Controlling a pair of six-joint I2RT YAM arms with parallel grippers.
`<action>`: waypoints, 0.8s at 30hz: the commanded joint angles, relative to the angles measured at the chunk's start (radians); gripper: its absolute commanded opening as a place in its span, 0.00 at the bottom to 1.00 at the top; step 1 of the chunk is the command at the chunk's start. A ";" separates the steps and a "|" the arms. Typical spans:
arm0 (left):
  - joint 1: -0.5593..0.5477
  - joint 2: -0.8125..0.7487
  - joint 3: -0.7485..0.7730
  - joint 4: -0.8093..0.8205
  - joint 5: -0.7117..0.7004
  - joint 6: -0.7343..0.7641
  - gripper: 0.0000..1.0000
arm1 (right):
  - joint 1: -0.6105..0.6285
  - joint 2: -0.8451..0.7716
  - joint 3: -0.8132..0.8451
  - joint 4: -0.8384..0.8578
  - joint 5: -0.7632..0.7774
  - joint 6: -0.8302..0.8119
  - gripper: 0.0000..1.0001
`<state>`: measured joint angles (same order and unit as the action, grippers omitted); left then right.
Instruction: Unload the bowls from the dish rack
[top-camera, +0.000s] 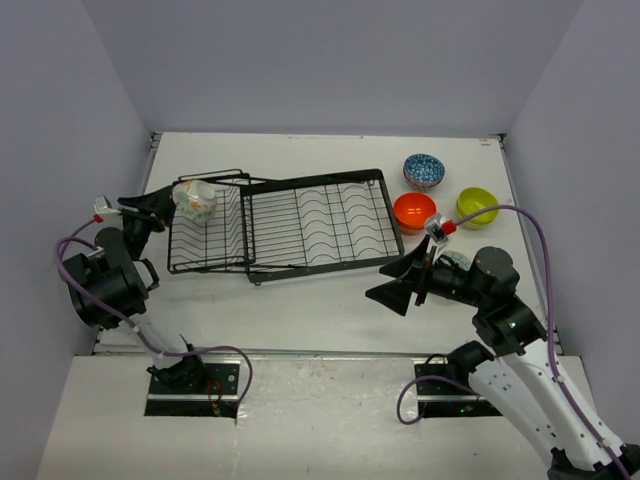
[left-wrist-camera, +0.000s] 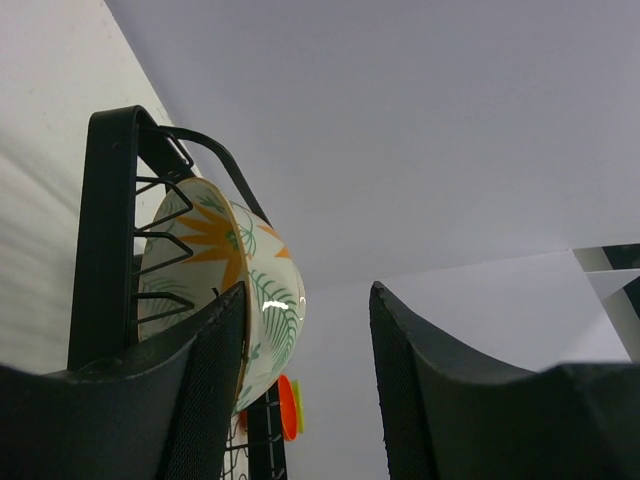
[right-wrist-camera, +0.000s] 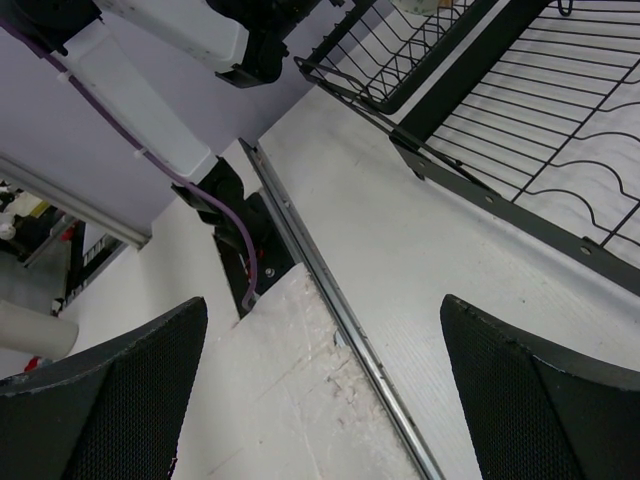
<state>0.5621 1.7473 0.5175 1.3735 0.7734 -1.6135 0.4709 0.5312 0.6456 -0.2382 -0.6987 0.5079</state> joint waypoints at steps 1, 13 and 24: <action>-0.027 0.038 0.012 0.394 0.015 0.017 0.53 | 0.006 0.009 0.008 0.039 -0.010 -0.009 0.99; -0.034 0.044 0.038 0.395 0.049 0.007 0.49 | 0.009 0.013 0.005 0.042 -0.007 -0.009 0.99; -0.053 0.044 0.045 0.406 0.072 0.018 0.43 | 0.014 0.010 0.006 0.036 -0.002 -0.014 0.99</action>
<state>0.5419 1.7821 0.5480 1.3624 0.7898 -1.6123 0.4782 0.5426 0.6456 -0.2382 -0.6983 0.5076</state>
